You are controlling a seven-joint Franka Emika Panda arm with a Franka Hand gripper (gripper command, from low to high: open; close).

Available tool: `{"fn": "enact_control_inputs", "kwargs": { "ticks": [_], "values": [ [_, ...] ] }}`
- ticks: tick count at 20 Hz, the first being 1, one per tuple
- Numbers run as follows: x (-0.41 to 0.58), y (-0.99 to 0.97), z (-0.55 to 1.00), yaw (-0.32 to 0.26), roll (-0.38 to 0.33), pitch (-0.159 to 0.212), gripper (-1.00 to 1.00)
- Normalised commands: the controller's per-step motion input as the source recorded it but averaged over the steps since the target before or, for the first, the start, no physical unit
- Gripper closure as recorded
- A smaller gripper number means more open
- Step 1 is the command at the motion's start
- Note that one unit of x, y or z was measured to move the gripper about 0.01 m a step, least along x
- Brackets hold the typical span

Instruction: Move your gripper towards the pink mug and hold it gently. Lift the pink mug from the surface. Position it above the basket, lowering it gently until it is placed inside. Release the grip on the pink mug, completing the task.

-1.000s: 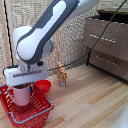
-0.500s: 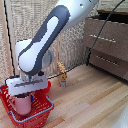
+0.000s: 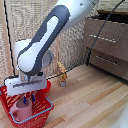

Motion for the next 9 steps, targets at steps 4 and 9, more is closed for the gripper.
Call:
{"fn": "enact_control_inputs", "kwargs": {
  "ticks": [4, 9],
  "values": [
    [0.204, 0.02, 0.62, -0.044, -0.036, 0.069, -1.00],
    [0.195, -0.09, 0.77, -0.020, -0.010, 0.022, -1.00]
  ]
}}
